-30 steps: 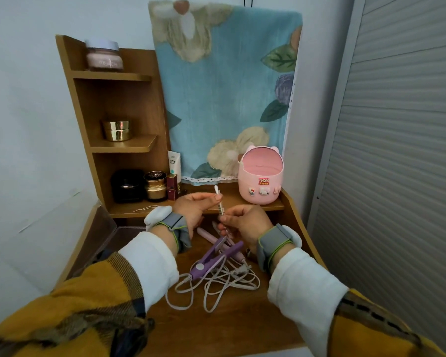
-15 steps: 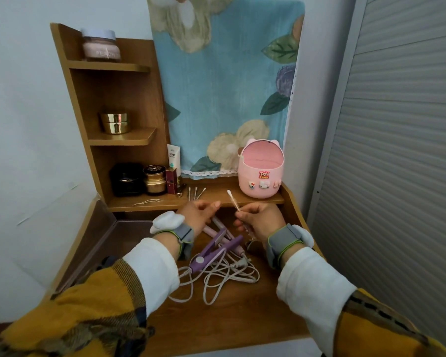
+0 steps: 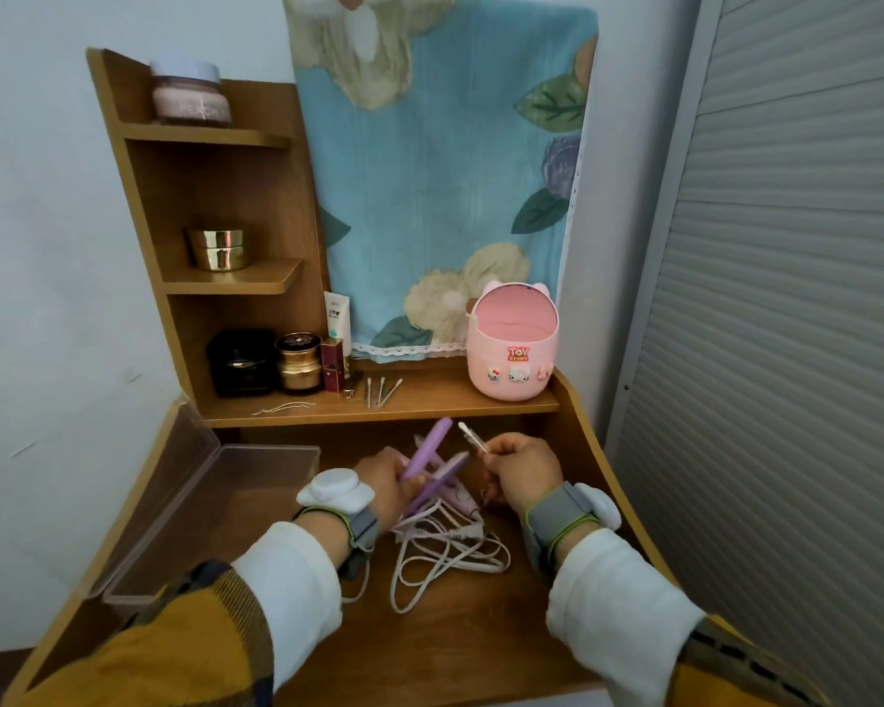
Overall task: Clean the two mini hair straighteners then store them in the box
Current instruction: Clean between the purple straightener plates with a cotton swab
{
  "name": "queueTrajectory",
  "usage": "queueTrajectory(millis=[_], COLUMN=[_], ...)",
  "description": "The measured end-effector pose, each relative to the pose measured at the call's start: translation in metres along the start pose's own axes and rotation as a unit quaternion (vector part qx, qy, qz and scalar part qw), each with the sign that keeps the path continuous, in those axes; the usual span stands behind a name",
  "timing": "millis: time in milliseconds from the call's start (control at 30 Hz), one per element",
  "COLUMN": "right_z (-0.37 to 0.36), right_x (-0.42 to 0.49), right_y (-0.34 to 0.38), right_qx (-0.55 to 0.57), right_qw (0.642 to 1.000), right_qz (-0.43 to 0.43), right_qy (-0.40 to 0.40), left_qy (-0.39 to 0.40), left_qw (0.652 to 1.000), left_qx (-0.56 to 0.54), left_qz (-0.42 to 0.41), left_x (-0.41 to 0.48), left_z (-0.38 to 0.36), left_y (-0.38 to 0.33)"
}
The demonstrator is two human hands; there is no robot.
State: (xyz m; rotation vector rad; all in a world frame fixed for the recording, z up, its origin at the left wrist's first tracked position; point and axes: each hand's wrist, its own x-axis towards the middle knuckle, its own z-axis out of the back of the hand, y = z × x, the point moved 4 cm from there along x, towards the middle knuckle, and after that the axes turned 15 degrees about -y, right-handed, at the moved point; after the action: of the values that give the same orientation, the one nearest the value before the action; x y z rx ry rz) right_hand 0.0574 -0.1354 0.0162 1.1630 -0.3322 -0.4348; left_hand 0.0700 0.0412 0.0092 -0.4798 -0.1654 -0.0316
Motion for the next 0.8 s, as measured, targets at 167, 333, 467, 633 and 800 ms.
queueTrajectory(millis=[167,333,467,633,800], right_z=[0.010,0.017,0.019,0.019,0.026], right_x=[-0.002,-0.013,-0.017,-0.015,-0.011], right_y=[0.017,0.044,0.060,0.066,0.071], right_qx=[-0.091,-0.098,-0.089,-0.135,-0.151], right_qw=[0.990,0.969,0.951,0.940,0.936], right_qz=[0.091,0.194,0.254,0.273,0.252], right_qy=[-0.057,-0.114,-0.150,-0.153,-0.196], left_qy=[-0.054,-0.074,-0.043,-0.058,-0.069], left_qw=[0.985,0.969,0.962,0.966,0.971], left_qx=[-0.164,-0.236,-0.267,-0.253,-0.228], left_qz=[-0.001,0.004,-0.017,-0.017,-0.019], left_x=[-0.007,-0.007,-0.009,-0.011,-0.012], left_z=[0.026,0.035,0.033,0.036,0.038], left_y=[-0.008,-0.005,-0.007,-0.006,-0.007])
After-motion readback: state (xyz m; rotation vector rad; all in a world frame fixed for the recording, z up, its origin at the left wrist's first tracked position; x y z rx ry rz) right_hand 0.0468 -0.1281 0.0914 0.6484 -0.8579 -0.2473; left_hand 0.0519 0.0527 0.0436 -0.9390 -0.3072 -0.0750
